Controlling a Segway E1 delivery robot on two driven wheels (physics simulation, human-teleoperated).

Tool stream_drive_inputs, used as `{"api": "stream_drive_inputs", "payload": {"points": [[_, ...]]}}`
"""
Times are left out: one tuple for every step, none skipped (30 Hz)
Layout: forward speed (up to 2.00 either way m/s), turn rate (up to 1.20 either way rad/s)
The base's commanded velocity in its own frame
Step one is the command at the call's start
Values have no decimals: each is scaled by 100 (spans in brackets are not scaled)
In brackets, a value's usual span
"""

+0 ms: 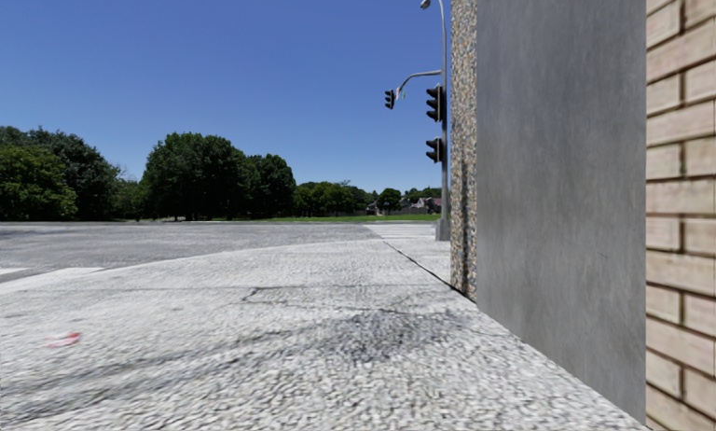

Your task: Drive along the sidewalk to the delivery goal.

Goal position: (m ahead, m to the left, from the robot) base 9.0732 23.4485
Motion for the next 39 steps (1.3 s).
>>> {"api": "stream_drive_inputs", "payload": {"points": [[200,0],[200,0],[200,0],[200,0],[200,0],[200,10],[200,19],[200,30],[200,47],[200,47],[200,61],[200,67],[200,67],[200,67],[200,68],[200,68],[200,69],[200,73],[200,78],[200,78],[200,79],[200,80],[200,80],[200,80],[200,80],[200,80],[200,80],[200,80],[200,80],[200,80],[200,80],[200,80],[200,80],[200,80],[200,80],[200,80],[200,80],[200,80],[200,80]]}}
